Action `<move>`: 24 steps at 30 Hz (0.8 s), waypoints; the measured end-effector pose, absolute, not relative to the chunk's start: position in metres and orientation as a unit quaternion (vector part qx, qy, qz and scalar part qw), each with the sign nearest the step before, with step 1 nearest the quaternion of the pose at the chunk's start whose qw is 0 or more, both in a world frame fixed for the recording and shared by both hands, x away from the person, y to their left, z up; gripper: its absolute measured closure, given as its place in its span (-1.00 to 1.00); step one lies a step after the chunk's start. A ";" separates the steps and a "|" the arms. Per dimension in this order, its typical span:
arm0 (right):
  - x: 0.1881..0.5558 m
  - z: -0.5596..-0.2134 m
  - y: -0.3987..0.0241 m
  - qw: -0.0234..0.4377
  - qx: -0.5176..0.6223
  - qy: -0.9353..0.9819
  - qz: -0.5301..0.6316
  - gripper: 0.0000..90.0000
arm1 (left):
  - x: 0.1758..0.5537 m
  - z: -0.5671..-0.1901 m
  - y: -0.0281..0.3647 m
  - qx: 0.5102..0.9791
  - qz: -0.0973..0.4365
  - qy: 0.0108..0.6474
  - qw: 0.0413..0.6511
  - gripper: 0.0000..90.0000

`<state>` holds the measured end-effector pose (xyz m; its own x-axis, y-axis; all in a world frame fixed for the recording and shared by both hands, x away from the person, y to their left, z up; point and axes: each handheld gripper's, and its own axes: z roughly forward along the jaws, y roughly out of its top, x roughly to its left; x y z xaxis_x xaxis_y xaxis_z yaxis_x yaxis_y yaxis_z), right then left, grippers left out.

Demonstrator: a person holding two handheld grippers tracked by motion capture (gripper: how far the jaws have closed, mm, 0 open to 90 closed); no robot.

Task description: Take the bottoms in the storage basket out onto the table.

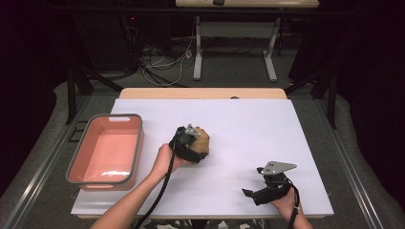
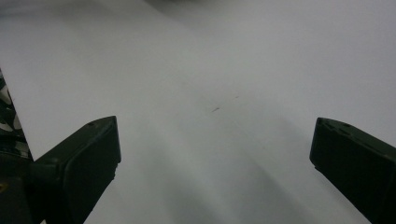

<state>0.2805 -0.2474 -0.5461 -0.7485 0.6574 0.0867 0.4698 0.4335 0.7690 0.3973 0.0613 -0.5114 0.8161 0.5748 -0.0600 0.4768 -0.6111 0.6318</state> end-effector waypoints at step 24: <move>0.281 -0.547 -0.248 0.111 0.339 0.839 0.411 -0.97 | 0.399 -0.539 0.039 0.902 0.073 0.290 0.311 -0.67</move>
